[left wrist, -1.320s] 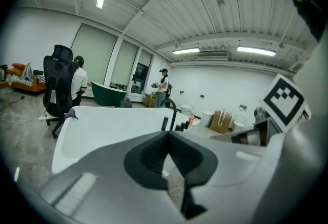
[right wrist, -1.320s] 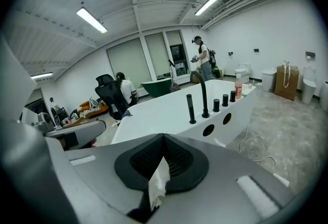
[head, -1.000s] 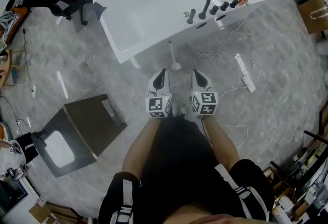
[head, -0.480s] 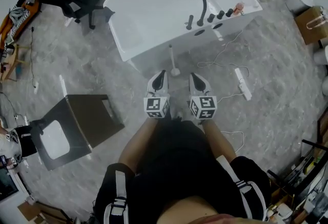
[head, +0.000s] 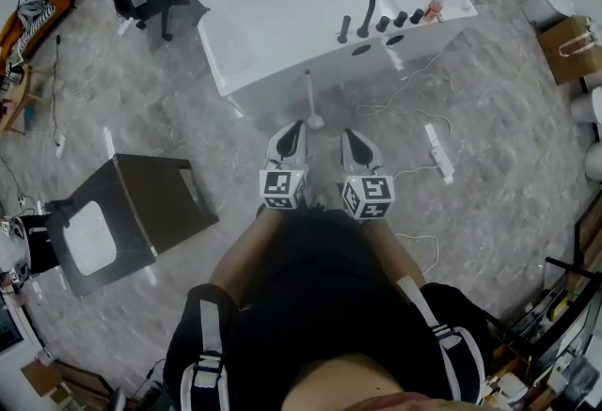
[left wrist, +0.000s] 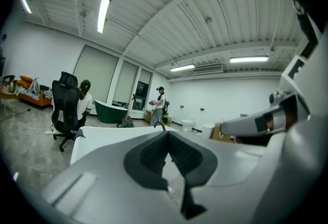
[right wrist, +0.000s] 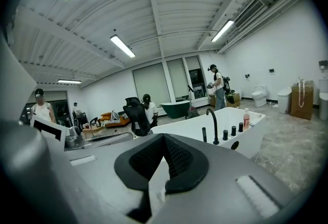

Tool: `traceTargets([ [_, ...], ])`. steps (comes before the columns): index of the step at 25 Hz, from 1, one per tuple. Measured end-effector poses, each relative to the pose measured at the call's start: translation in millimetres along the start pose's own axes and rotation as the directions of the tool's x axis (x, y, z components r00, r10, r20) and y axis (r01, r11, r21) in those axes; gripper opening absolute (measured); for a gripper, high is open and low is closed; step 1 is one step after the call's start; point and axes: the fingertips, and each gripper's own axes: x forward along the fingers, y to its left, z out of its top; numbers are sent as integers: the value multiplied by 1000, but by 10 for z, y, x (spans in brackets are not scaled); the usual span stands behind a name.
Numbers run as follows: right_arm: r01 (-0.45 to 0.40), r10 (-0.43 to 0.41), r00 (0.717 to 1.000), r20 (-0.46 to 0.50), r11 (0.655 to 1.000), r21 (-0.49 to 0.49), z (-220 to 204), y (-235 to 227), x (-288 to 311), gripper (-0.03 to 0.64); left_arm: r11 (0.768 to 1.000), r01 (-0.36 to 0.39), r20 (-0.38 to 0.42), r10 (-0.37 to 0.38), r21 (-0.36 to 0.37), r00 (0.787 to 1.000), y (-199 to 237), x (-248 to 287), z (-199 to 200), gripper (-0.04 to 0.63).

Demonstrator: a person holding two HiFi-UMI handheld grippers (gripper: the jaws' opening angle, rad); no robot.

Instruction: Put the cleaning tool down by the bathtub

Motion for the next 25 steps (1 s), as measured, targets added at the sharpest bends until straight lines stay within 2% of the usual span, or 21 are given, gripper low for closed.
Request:
traceTargets([
  [4,1,-1,1000,2,999,-33,5,36,-106,-3,1000,1,-1,-1,4,1000,-60,-75,6,9],
  [25,-14,15,1000,20,999,-42,21,14,-191,-2,1000,-10,29,9,23,1000,-119,-100,95,9],
])
